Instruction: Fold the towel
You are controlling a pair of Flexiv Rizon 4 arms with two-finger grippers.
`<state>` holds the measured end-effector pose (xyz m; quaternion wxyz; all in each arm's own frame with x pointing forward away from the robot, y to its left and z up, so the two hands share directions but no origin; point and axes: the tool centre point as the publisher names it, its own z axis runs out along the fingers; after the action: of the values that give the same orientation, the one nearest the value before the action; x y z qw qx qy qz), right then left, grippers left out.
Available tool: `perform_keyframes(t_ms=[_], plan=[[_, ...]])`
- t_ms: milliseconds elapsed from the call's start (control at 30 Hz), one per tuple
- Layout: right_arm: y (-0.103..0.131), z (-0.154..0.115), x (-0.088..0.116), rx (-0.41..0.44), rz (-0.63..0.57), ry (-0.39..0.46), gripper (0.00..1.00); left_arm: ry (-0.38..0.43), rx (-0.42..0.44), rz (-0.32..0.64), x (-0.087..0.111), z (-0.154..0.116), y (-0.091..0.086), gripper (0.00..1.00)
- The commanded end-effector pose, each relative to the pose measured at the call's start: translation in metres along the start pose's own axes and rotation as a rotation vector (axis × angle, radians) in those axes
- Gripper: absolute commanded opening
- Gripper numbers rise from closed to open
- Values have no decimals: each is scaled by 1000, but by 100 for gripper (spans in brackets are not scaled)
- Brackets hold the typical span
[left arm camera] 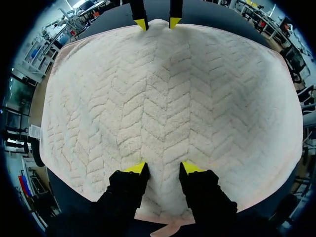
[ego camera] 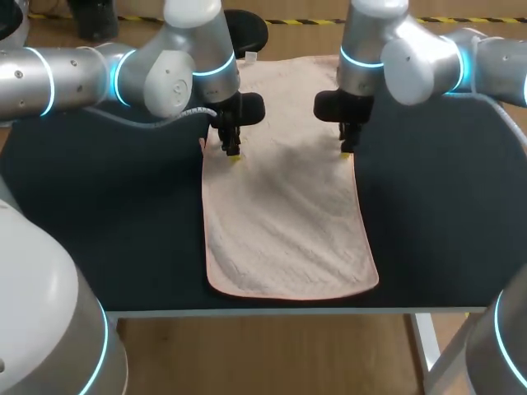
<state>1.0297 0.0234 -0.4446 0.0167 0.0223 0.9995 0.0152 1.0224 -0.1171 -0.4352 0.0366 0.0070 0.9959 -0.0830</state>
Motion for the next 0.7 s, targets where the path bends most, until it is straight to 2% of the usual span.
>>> perform_keyframes(t_ms=[33,300,700], plan=[[-3,-6,2,3,-4,1,0,-3,5,2,-1,-2,1,0],[-3,-21,10,-5,-9,-9,0,-27,11,1,-1,-12,1,0],[-1,-57,4,-24,-13,-73,0,-103,19,23,-11,-55,-5,0]])
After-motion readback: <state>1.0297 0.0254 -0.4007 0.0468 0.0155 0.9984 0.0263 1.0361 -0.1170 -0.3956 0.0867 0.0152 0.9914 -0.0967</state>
